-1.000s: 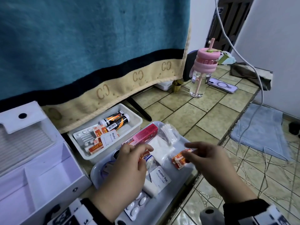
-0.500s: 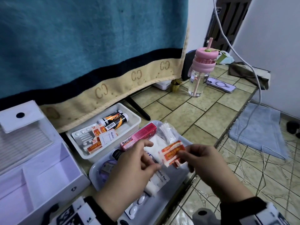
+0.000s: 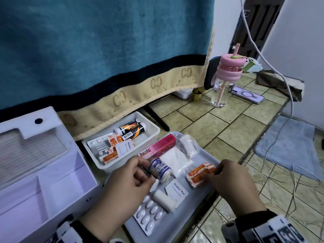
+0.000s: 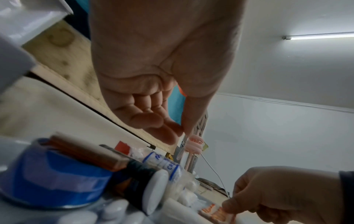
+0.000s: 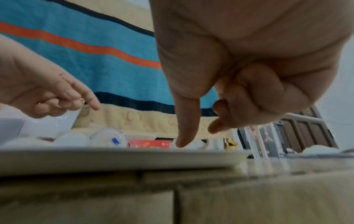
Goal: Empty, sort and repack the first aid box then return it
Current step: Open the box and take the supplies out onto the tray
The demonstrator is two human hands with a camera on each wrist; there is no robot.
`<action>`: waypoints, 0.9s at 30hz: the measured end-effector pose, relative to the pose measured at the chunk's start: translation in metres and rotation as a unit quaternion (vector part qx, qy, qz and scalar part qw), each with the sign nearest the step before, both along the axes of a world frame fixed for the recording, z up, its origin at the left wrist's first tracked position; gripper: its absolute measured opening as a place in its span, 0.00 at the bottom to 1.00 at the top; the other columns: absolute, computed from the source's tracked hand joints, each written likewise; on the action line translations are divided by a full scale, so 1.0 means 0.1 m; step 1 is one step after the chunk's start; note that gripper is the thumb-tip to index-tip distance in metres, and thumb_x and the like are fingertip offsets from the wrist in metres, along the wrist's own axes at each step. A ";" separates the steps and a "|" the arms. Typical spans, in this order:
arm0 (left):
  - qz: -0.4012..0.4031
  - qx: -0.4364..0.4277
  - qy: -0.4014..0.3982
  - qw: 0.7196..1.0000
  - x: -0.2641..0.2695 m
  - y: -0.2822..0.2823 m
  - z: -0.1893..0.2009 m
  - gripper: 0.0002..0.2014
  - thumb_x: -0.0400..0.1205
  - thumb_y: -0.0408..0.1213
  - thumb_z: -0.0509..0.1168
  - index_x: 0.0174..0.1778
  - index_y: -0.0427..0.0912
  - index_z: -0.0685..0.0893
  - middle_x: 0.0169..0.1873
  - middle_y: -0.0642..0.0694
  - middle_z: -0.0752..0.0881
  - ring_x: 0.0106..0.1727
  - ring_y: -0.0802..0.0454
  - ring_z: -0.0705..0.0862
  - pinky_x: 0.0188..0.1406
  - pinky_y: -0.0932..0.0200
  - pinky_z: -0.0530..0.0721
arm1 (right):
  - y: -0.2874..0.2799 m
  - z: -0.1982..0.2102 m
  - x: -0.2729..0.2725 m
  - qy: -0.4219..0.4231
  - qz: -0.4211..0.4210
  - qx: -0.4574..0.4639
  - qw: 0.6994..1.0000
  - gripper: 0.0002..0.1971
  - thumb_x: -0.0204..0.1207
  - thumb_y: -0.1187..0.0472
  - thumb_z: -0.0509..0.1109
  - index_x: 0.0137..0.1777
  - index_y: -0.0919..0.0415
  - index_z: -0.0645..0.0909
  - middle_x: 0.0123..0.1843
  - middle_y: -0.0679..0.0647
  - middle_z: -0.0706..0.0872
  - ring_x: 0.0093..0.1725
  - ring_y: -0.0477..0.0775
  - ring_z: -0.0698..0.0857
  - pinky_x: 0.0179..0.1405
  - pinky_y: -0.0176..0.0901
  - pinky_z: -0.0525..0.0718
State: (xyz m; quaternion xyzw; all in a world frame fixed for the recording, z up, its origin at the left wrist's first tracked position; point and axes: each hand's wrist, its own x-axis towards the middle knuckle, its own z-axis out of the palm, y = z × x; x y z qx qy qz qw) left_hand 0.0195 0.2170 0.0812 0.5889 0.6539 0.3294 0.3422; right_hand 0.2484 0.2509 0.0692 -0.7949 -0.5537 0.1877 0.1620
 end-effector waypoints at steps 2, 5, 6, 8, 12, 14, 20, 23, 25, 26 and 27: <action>0.018 0.002 -0.003 1.000 -0.08 -0.05 0.03 0.13 0.74 0.35 0.75 0.45 0.56 0.79 0.29 0.49 0.84 0.22 0.62 0.77 0.28 0.64 0.75 | 0.00 0.10 -0.05 -0.008 0.017 0.024 1.000 0.15 0.63 0.45 0.76 0.34 0.54 0.77 0.32 0.50 0.82 0.41 0.57 0.84 0.34 0.42 0.75; 0.033 0.010 0.001 0.999 -0.20 -0.16 0.12 0.12 0.74 0.37 0.74 0.45 0.57 0.79 0.33 0.50 0.86 0.25 0.61 0.80 0.32 0.62 0.77 | 0.04 0.32 -0.27 0.017 0.073 0.045 0.996 0.16 0.66 0.41 0.74 0.34 0.52 0.77 0.29 0.46 0.81 0.32 0.48 0.81 0.26 0.39 0.70; 0.041 0.014 0.005 0.999 -0.26 -0.21 0.15 0.12 0.74 0.38 0.74 0.44 0.58 0.79 0.33 0.53 0.86 0.26 0.61 0.80 0.32 0.62 0.77 | 0.04 0.40 -0.38 0.026 0.109 0.055 0.992 0.15 0.67 0.42 0.74 0.33 0.52 0.77 0.27 0.46 0.81 0.29 0.44 0.79 0.24 0.38 0.68; 0.059 0.027 0.009 0.998 -0.38 -0.32 0.22 0.10 0.75 0.36 0.73 0.42 0.57 0.80 0.31 0.56 0.85 0.26 0.60 0.79 0.32 0.62 0.76 | 0.03 0.57 -0.66 0.075 0.200 0.075 0.974 0.14 0.69 0.45 0.73 0.31 0.52 0.78 0.22 0.48 0.80 0.22 0.40 0.76 0.21 0.32 0.66; 0.105 0.021 0.030 0.994 -0.77 -0.61 0.40 0.06 0.76 0.36 0.71 0.41 0.52 0.82 0.26 0.55 0.81 0.25 0.59 0.77 0.27 0.68 0.71 | 0.01 0.88 -1.31 0.256 0.368 0.031 0.893 0.11 0.70 0.52 0.74 0.32 0.57 0.81 0.26 0.54 0.84 0.23 0.42 0.76 0.27 0.36 0.74; 0.129 -0.012 0.039 0.991 -1.04 -0.77 0.50 0.04 0.79 0.38 0.69 0.44 0.53 0.83 0.27 0.56 0.82 0.25 0.59 0.77 0.26 0.70 0.71 | 0.00 0.98 -1.62 0.282 0.436 0.005 0.855 0.09 0.70 0.52 0.74 0.34 0.56 0.82 0.29 0.55 0.85 0.26 0.46 0.78 0.31 0.45 0.77; 0.152 -0.126 0.209 0.958 -1.95 -1.18 0.59 0.08 0.76 0.53 0.68 0.47 0.66 0.76 0.47 0.59 0.83 0.48 0.64 0.82 0.52 0.62 0.82 | -0.06 1.07 -2.54 0.159 0.606 -0.023 0.779 0.14 0.74 0.48 0.72 0.57 0.51 0.83 0.45 0.45 0.86 0.33 0.42 0.80 0.33 0.33 0.75; 0.190 -0.126 0.282 0.932 -2.24 -1.30 0.56 0.17 0.79 0.54 0.65 0.63 0.59 0.75 0.56 0.57 0.78 0.53 0.62 0.78 0.52 0.67 0.75 | -0.11 1.06 -2.94 0.080 0.655 0.022 0.751 0.21 0.76 0.51 0.69 0.68 0.54 0.77 0.63 0.52 0.83 0.55 0.49 0.83 0.48 0.35 0.76; 0.196 -0.120 0.318 0.920 -2.35 -1.33 0.58 0.24 0.81 0.52 0.63 0.74 0.56 0.70 0.63 0.53 0.79 0.52 0.61 0.75 0.46 0.75 0.68 | -0.16 1.05 -3.14 0.065 0.668 0.072 0.737 0.20 0.77 0.54 0.67 0.69 0.56 0.76 0.67 0.55 0.79 0.63 0.53 0.80 0.57 0.36 0.73; 0.193 -0.112 0.320 0.921 -2.38 -1.33 0.61 0.26 0.82 0.50 0.63 0.77 0.58 0.66 0.61 0.51 0.81 0.47 0.61 0.74 0.42 0.75 0.68 | -0.17 1.03 -3.22 0.064 0.669 0.096 0.734 0.20 0.77 0.56 0.67 0.68 0.56 0.76 0.67 0.55 0.77 0.65 0.53 0.78 0.61 0.35 0.71; 0.192 -0.095 0.313 0.925 -2.40 -1.34 0.63 0.27 0.82 0.47 0.64 0.77 0.61 0.64 0.56 0.50 0.83 0.41 0.60 0.74 0.39 0.75 0.70 | -0.19 1.01 -3.30 0.063 0.668 0.117 0.732 0.19 0.77 0.58 0.66 0.68 0.57 0.76 0.67 0.55 0.76 0.66 0.53 0.77 0.63 0.35 0.70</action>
